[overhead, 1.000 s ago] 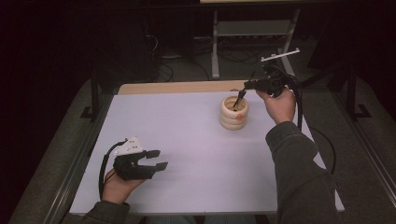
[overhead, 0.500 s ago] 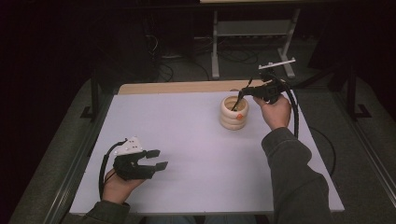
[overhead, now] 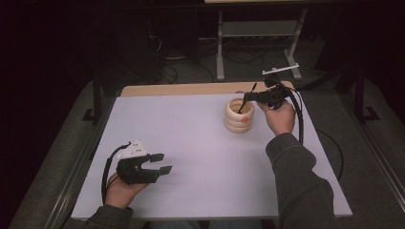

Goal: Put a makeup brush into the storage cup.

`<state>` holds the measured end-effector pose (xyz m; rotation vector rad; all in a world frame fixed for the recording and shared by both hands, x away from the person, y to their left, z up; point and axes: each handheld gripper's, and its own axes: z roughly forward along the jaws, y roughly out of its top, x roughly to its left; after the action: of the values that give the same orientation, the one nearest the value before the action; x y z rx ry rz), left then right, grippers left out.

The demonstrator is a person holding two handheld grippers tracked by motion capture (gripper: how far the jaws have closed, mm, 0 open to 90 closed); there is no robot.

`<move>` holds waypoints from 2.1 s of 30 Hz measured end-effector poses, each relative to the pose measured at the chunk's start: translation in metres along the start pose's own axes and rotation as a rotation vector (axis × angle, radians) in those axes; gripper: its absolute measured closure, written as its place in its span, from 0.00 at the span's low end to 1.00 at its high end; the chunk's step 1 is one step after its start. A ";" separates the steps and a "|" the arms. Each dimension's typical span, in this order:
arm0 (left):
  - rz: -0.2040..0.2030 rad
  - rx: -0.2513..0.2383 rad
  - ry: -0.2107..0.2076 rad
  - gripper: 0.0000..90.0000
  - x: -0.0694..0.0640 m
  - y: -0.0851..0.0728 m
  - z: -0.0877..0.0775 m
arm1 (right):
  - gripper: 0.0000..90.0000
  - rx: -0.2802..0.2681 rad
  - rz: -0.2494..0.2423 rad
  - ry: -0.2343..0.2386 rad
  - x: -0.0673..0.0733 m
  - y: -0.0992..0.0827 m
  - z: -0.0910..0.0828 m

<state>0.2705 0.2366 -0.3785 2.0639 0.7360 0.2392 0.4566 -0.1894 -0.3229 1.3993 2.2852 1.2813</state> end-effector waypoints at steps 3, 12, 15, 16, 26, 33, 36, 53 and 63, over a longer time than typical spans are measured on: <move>0.000 0.000 0.000 0.49 0.000 0.000 0.000 | 0.94 0.007 0.000 0.002 0.000 -0.001 0.002; -0.007 0.000 -0.003 0.49 0.002 -0.002 0.000 | 0.94 0.042 -0.002 -0.001 0.001 -0.005 0.011; -0.008 0.000 -0.004 0.49 0.002 -0.001 0.001 | 0.94 0.037 -0.003 0.000 0.000 -0.006 0.012; -0.008 0.001 -0.004 0.49 0.002 -0.001 0.001 | 0.93 0.041 0.006 0.003 0.001 -0.007 0.013; -0.017 -0.011 0.007 0.49 0.004 -0.002 -0.001 | 0.85 0.075 -0.009 -0.013 0.000 -0.011 0.012; -0.011 -0.010 0.019 0.49 0.003 -0.002 0.000 | 0.74 0.051 0.011 -0.011 -0.006 -0.023 0.003; -0.011 -0.007 0.021 0.49 0.004 -0.003 0.000 | 0.71 0.040 0.021 -0.009 -0.010 -0.028 -0.002; -0.016 -0.010 0.038 0.46 0.007 -0.002 -0.002 | 0.55 -0.011 0.025 0.037 -0.016 -0.049 -0.022; -0.027 -0.017 0.049 0.44 0.009 -0.004 -0.004 | 0.44 -0.040 0.010 0.042 -0.010 -0.063 -0.028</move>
<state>0.2741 0.2464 -0.3801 2.0365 0.7885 0.2811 0.4064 -0.2249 -0.3551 1.3850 2.2689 1.3642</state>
